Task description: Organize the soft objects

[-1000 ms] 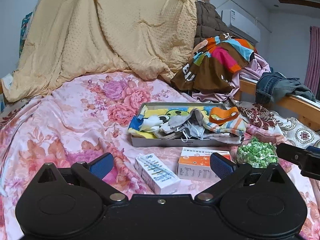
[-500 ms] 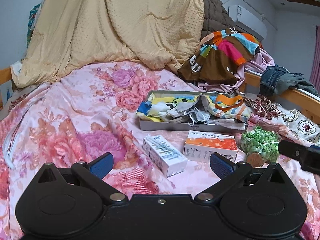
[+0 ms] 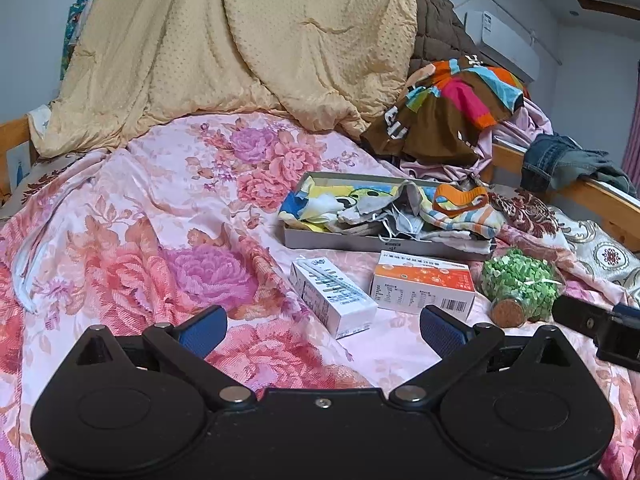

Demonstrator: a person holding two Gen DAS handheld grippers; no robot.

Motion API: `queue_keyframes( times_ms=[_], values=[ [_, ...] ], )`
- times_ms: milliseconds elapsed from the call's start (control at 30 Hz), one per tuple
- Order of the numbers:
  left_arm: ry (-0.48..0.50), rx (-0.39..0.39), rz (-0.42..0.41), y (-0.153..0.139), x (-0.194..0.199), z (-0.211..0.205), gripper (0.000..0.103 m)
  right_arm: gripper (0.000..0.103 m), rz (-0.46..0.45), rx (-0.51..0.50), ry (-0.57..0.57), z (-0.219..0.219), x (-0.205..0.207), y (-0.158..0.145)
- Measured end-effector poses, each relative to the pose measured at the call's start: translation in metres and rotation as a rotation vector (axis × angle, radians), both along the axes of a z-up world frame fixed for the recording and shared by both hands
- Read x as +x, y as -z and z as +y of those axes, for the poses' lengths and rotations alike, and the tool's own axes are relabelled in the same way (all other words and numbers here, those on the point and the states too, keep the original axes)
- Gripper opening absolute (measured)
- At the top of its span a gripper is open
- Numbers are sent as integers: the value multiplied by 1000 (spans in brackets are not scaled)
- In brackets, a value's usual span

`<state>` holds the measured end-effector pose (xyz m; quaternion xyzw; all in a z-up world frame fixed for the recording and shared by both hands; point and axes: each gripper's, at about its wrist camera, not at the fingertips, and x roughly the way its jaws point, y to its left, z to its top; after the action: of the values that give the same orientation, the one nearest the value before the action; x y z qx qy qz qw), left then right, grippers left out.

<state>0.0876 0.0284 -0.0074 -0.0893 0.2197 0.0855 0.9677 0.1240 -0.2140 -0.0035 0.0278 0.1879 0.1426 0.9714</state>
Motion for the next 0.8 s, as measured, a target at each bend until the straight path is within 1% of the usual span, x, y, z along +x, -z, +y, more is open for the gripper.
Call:
queue_keyframes(
  times_ms=[133, 433, 800],
  values=[
    [0, 2, -30, -1, -10, -3, 102, 103, 16, 5, -1, -3, -2, 3],
    [-5, 39, -30, 3, -19, -8, 102, 103, 32, 8, 1, -6, -5, 5],
    [-17, 59, -29, 4, -21, -7, 102, 103, 39, 2, -6, -5, -5, 7]
  ],
)
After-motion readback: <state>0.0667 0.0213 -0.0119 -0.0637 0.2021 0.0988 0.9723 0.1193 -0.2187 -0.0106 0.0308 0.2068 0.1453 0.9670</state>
